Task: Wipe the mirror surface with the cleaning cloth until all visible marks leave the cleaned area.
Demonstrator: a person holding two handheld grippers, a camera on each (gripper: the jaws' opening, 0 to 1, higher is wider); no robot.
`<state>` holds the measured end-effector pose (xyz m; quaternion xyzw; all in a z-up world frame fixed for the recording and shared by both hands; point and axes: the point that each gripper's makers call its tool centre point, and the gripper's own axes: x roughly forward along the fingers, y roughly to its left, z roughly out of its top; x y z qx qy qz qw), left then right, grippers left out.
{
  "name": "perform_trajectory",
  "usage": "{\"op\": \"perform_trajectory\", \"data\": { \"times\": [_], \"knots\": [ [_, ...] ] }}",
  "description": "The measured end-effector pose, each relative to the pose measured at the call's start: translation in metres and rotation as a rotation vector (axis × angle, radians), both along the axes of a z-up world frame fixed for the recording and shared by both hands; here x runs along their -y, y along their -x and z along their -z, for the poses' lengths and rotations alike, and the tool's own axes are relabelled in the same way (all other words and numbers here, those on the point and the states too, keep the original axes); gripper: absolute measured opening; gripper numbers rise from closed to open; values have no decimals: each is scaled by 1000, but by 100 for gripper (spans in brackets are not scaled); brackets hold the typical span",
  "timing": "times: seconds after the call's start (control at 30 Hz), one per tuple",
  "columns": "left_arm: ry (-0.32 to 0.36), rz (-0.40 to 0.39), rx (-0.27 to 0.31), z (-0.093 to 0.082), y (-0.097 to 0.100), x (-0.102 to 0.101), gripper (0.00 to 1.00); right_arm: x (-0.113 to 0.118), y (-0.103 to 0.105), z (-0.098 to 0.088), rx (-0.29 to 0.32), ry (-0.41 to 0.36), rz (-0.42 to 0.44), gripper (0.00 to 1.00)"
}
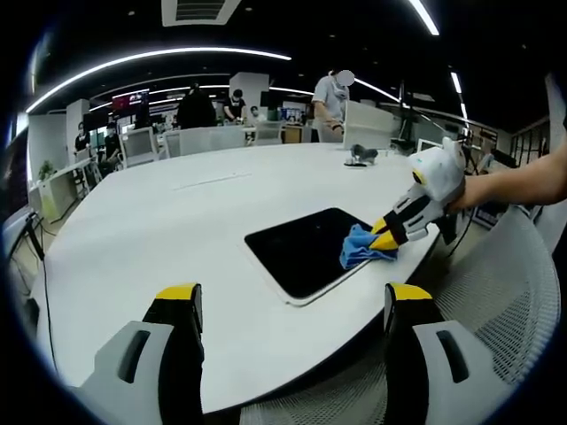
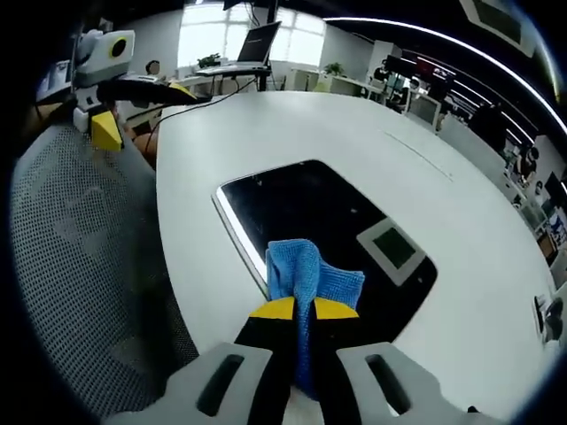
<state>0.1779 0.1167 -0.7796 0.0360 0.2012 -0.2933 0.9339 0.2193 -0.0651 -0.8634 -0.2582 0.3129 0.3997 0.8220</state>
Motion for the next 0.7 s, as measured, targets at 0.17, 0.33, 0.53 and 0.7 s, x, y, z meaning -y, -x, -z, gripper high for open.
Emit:
{"op": "perform_trajectory", "data": {
  "times": [0.17,0.33,0.53,0.7],
  "knots": [
    [0,-2,0,0,0,0,83,2,-1,0,-12,-16,1,0],
    [1,-5,1,0,0,-1,83,13,-2,0,-15,-19,23,0],
    [5,-5,3,-1,0,-1,83,29,-2,0,-18,-22,56,0],
    [5,-5,4,-1,0,-1,83,41,-2,0,-19,-25,81,0]
  ]
}}
